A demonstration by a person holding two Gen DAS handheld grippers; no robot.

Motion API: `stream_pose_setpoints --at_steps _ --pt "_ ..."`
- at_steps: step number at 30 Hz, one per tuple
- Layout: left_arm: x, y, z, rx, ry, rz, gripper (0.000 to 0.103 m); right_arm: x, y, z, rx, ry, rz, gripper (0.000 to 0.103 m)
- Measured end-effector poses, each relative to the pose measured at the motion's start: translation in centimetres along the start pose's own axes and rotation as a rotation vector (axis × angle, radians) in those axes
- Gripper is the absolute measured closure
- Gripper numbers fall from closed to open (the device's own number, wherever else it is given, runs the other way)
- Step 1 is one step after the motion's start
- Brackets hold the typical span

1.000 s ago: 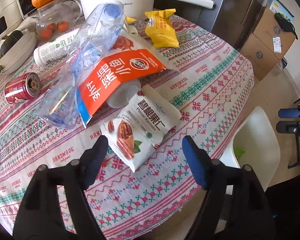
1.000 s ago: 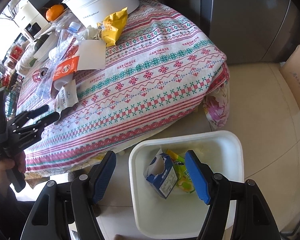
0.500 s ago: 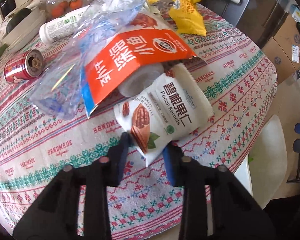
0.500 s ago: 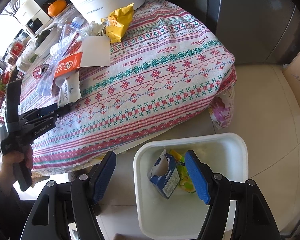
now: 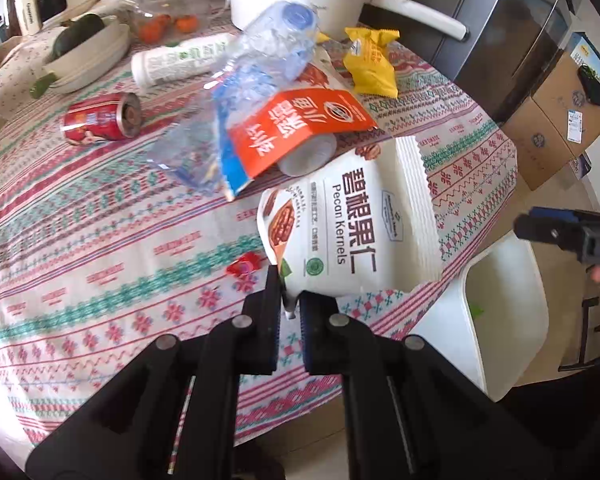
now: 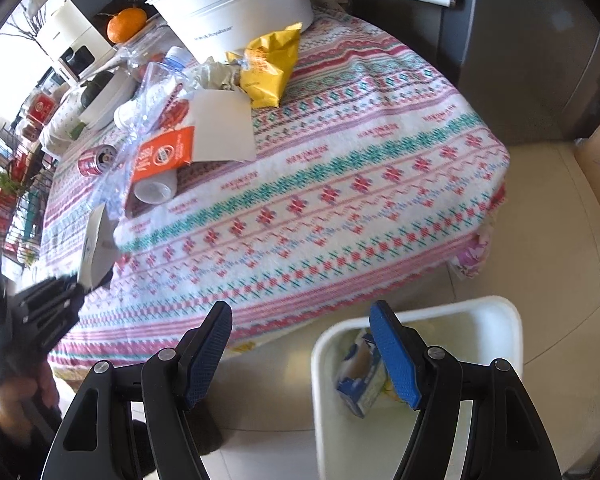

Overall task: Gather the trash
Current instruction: 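Grasp the clear plastic water bottle with the right gripper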

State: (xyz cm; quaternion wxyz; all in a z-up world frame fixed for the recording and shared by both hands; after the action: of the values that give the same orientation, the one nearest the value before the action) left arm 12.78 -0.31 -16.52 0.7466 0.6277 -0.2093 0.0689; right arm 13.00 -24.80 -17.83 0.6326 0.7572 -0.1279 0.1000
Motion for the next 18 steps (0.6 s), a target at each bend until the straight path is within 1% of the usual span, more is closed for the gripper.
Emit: stream_pose_setpoints --at_steps 2,3,4,6,7,8,11,13,15,18 --pt "-0.2 1.3 -1.5 0.011 0.013 0.024 0.094 0.8 -0.3 -1.2 0.011 -0.002 0.015 0.030" --pt "-0.3 1.6 -1.4 0.016 0.023 0.036 0.094 1.2 -0.5 -1.8 0.016 -0.003 0.022 0.030" --pt "-0.5 2.2 -2.1 0.019 0.039 0.047 0.094 1.8 -0.6 -2.5 0.026 -0.004 0.036 0.030" --pt "0.2 2.7 -3.6 0.042 0.075 0.066 0.094 2.8 -0.6 -3.8 0.049 -0.008 0.065 0.030" --pt "0.1 3.2 -4.5 0.061 0.091 0.075 0.094 3.3 -0.6 -4.6 0.068 -0.010 0.085 0.030" --pt "0.7 2.7 -4.1 0.078 0.099 0.081 0.094 4.0 -0.6 -5.4 0.090 -0.013 0.101 0.030" --pt "1.0 3.3 -5.7 0.100 0.127 0.099 0.094 6.5 -0.7 -7.6 0.162 -0.028 0.152 0.030" --pt "1.2 3.4 -6.3 0.102 0.141 0.107 0.094 8.3 -0.8 -9.4 0.214 -0.016 0.205 0.030" --pt "1.4 3.1 -6.6 0.097 0.153 0.108 0.094 9.8 -1.5 -10.9 0.232 0.009 0.239 0.030" --pt "1.5 3.1 -7.0 0.090 0.160 0.108 0.094 12.0 -3.5 -12.9 0.269 0.002 0.242 0.030"
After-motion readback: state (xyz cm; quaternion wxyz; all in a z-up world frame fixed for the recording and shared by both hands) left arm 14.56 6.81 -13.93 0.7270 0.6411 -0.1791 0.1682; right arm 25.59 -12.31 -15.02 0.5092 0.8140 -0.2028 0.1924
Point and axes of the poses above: each gripper's, at about its wrist camera, not at the fingertips, and y roughly against the way its jaws point, z to its right, x to its top, the point moved 7 cm from there along -y, roughly the way its jaws point, and after that the axes turned 1 degree about -x, right-handed, at the moved point
